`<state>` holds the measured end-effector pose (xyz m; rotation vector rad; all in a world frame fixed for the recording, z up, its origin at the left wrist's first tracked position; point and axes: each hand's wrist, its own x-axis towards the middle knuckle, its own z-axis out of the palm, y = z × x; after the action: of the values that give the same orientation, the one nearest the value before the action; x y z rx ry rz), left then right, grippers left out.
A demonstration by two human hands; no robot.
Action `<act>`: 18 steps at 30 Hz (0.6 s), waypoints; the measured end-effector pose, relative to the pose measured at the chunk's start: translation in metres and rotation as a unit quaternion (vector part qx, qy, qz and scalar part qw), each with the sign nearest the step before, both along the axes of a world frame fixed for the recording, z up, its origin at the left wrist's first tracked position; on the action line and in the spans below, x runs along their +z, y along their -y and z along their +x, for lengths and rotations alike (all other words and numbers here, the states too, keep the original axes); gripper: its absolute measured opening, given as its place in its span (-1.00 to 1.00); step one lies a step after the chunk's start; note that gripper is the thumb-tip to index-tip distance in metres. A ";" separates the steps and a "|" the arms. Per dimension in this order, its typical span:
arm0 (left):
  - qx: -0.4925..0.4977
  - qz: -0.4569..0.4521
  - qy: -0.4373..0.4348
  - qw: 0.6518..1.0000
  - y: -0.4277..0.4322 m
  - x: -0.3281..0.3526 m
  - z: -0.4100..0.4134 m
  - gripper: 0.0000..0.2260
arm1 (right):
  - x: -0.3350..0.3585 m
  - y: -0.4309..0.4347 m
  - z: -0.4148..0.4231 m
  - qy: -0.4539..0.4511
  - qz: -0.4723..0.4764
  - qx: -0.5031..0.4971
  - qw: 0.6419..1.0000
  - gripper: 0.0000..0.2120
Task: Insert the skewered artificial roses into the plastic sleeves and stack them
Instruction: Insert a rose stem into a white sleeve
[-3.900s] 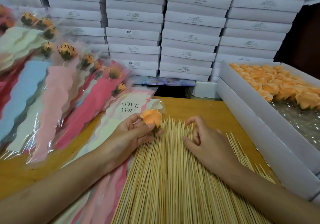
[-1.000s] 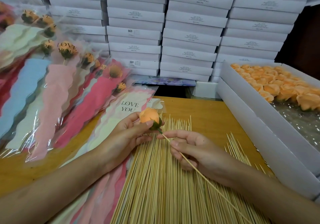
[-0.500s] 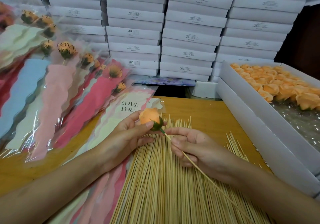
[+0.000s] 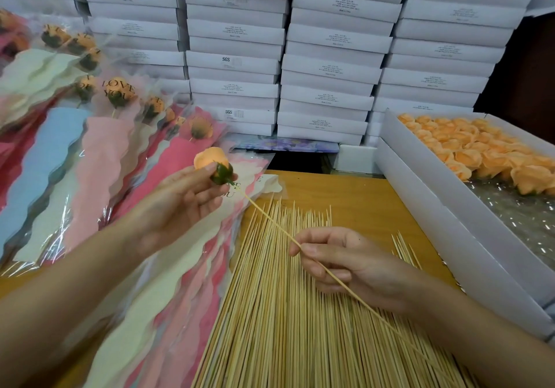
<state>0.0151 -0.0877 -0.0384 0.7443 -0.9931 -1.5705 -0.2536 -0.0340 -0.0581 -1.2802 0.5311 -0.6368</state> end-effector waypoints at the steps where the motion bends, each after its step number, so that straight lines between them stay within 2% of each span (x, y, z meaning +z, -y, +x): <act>1: -0.003 0.001 0.027 1.000 0.002 0.001 0.004 -0.71 | 0.000 0.001 -0.001 0.006 0.002 0.002 1.000 -0.87; 4: 0.046 -0.034 0.202 0.978 0.009 -0.001 0.017 -0.61 | 0.000 0.005 -0.004 0.029 0.003 -0.025 0.999 -0.86; 6: 0.119 -0.067 0.345 0.929 0.013 -0.007 0.027 -0.69 | -0.002 0.010 -0.007 0.049 0.005 -0.064 0.997 -0.85; 7: 0.151 -0.093 0.424 0.888 0.016 -0.011 0.033 -0.75 | -0.003 0.012 -0.008 0.061 0.005 -0.086 0.994 -0.84; 8: 0.169 -0.125 0.512 0.833 0.019 -0.017 0.038 -0.78 | -0.004 0.015 -0.010 0.071 0.003 -0.107 0.992 -0.84; 10: 0.171 -0.173 0.639 0.730 0.024 -0.027 0.044 -0.69 | -0.006 0.018 -0.013 0.084 -0.004 -0.147 0.986 -0.86; 11: 0.164 -0.178 0.668 0.704 0.025 -0.031 0.045 -0.62 | -0.008 0.019 -0.014 0.087 -0.007 -0.166 0.982 -0.86; 13: 0.149 -0.157 0.695 0.685 0.026 -0.037 0.045 -0.53 | -0.011 0.021 -0.016 0.090 -0.013 -0.199 0.976 -0.85; 15: 0.140 -0.143 0.710 0.675 0.025 -0.041 0.045 -0.54 | -0.013 0.023 -0.017 0.086 -0.022 -0.222 0.971 -0.83; 18: 0.152 -0.152 0.691 0.691 0.025 -0.042 0.045 -0.62 | -0.013 0.023 -0.017 0.075 -0.028 -0.242 0.967 -0.79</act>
<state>0.0599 -0.1122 -0.0800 1.7977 -1.9617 -0.2608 -0.2711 -0.0573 -0.0713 -1.1477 0.7104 -1.1536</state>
